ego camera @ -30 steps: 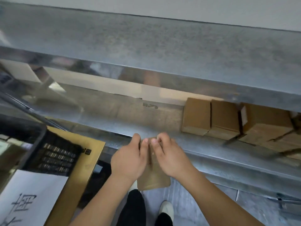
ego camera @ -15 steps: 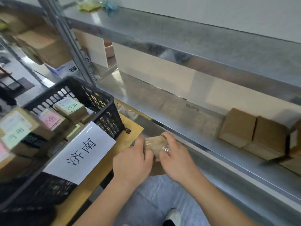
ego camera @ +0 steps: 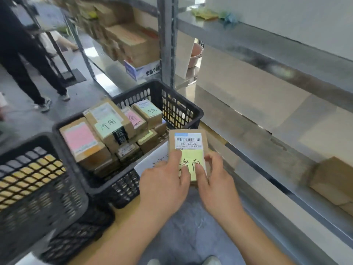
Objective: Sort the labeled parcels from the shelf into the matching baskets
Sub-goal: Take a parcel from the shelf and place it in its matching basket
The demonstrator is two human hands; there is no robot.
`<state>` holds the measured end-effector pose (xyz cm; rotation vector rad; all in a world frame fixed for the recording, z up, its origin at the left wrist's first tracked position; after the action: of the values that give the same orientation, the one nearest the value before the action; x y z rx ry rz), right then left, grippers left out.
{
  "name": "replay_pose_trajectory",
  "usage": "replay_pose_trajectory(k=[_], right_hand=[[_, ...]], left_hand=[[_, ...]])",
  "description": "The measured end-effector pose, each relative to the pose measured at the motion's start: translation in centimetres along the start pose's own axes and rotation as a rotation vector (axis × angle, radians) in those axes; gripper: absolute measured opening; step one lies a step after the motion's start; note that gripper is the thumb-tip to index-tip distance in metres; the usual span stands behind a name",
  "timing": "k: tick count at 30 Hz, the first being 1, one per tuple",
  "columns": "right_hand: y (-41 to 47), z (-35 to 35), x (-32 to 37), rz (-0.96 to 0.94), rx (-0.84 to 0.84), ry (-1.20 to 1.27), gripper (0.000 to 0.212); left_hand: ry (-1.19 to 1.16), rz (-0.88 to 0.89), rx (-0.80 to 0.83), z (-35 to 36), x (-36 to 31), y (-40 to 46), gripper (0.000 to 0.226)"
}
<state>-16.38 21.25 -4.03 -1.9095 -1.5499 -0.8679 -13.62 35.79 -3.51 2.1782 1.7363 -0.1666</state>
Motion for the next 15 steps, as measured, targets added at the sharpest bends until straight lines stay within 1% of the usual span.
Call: replay_pose_trajectory(k=[2,5,11,15], right_hand=[[0.2,0.9,1.8,-0.029,0.011,-0.001,0.031],[0.8,1.9,3.9,-0.025,0.009,0.018,0.038],[2.7,4.0,6.7,-0.043,0.062,-0.005,0.038],[4.7,5.3,7.8,-0.084,0.086,-0.01,0.038]], left_hand=[[-0.004,0.007,-0.035,-1.3,1.6,-0.1,0.046],[-0.044,0.001,-0.051,-2.9,4.0,-0.3,0.051],[0.019,-0.151,0.045,-4.2,8.5,0.0,0.065],[0.049,-0.182,0.003,-4.5,10.4,1.0,0.067]])
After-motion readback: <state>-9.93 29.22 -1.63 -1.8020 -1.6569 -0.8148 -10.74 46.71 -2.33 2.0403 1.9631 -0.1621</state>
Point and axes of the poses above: each hand's wrist, its own y-axis towards the middle knuckle, its own z-axis out of the palm, x = y × z, the point moved 3 cm from there along y, towards the middle knuckle, and after that the axes turned 2 degrees about y, right-handed, at the moved point
